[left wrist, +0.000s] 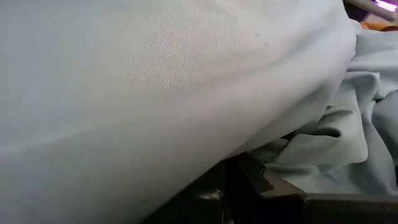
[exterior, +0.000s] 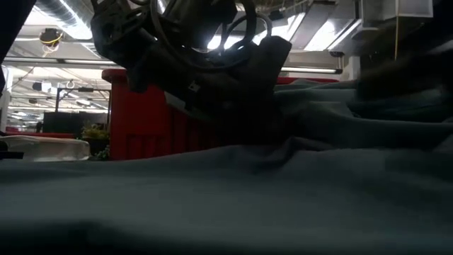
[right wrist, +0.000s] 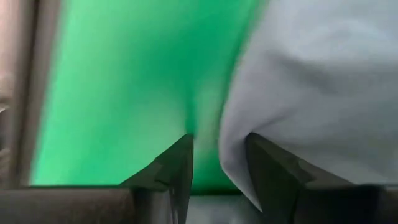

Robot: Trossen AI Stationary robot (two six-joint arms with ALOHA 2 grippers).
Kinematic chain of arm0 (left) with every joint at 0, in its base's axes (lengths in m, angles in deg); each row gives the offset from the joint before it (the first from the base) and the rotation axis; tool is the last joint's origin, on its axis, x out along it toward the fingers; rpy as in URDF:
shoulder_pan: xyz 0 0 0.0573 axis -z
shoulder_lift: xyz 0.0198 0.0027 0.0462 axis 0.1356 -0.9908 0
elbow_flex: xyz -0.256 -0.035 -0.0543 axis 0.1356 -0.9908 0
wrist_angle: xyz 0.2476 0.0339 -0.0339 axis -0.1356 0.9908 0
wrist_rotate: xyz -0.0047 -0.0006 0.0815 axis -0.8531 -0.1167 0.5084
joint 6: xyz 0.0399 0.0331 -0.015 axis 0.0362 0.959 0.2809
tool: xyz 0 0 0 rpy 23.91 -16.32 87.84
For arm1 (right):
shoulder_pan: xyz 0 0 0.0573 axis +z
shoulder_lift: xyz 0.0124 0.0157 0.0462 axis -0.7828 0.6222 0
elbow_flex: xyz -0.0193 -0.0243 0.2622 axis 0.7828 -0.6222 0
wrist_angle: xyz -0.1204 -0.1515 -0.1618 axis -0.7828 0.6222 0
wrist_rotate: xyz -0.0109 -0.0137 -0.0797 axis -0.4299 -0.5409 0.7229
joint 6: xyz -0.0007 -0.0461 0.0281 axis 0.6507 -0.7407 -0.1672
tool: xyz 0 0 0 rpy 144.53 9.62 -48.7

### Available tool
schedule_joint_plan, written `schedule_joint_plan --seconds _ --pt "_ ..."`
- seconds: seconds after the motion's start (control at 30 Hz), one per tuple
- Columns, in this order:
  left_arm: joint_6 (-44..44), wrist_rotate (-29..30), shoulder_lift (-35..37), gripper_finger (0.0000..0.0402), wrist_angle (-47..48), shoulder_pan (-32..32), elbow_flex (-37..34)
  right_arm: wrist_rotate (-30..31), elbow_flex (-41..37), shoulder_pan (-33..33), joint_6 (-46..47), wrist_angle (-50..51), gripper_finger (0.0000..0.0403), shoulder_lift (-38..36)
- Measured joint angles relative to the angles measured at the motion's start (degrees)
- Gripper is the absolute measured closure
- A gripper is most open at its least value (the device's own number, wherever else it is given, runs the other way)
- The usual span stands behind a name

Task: Fold Laundry from Bin
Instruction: Fold the blue pants on top of the blue shirt

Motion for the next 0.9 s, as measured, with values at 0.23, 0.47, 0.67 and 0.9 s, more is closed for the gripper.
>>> schedule_joint_plan --seconds 0.23,0.47,0.67,0.9 --pt "4.58 -1.03 0.02 0.0401 -3.34 -0.04 0.00 -11.88 -0.18 1.13 -2.78 0.89 0.0253 0.08" --pt "5.96 -4.49 0.04 0.0401 -5.49 -0.05 0.00 -17.48 -0.27 1.74 -2.86 2.56 0.0253 0.24" --pt "10.43 -10.28 0.07 0.0377 -6.90 -0.11 0.00 -17.56 -0.30 1.74 -2.65 6.59 0.0253 -0.29" --pt "16.01 -11.13 4.64 0.0306 -0.82 -0.11 0.07 -14.83 -0.30 1.76 -0.61 7.77 0.0253 -4.28"
